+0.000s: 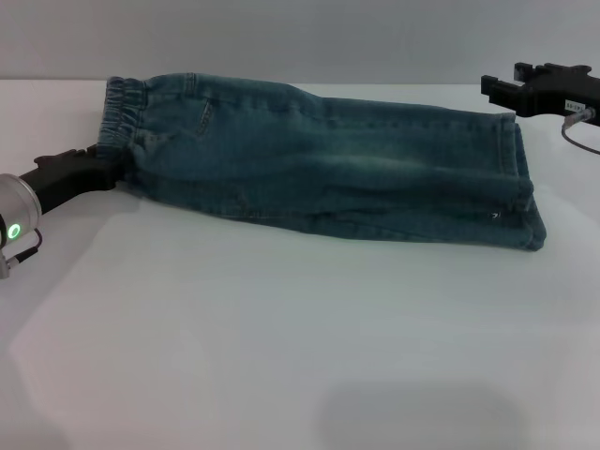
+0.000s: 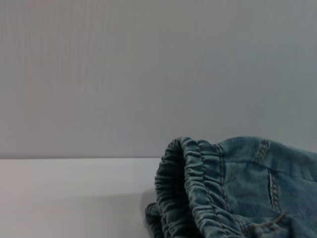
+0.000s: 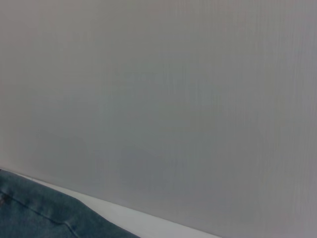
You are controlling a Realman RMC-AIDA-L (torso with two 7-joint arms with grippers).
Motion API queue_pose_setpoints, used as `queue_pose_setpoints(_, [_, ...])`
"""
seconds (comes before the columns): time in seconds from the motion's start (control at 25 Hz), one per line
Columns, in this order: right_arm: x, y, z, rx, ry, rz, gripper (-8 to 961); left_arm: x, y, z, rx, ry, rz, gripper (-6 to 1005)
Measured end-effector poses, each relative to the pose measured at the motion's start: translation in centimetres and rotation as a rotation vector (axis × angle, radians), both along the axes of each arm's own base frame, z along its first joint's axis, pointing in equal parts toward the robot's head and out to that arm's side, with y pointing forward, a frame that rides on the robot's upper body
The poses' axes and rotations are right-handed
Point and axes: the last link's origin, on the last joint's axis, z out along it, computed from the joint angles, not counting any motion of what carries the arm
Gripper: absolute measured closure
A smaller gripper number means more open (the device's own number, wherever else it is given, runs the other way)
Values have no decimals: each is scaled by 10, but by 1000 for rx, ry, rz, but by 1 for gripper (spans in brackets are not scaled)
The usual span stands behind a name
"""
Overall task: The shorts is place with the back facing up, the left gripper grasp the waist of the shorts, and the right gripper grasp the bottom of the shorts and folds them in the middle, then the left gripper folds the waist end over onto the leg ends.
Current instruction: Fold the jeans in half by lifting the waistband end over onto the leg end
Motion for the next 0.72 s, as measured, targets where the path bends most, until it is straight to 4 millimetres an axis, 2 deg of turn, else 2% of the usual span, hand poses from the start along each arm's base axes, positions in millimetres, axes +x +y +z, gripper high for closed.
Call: queue_pose_setpoints(0.72, [-2, 0, -2, -1, 6, 3, 395, -3, -3, 2, -1, -3, 0, 676])
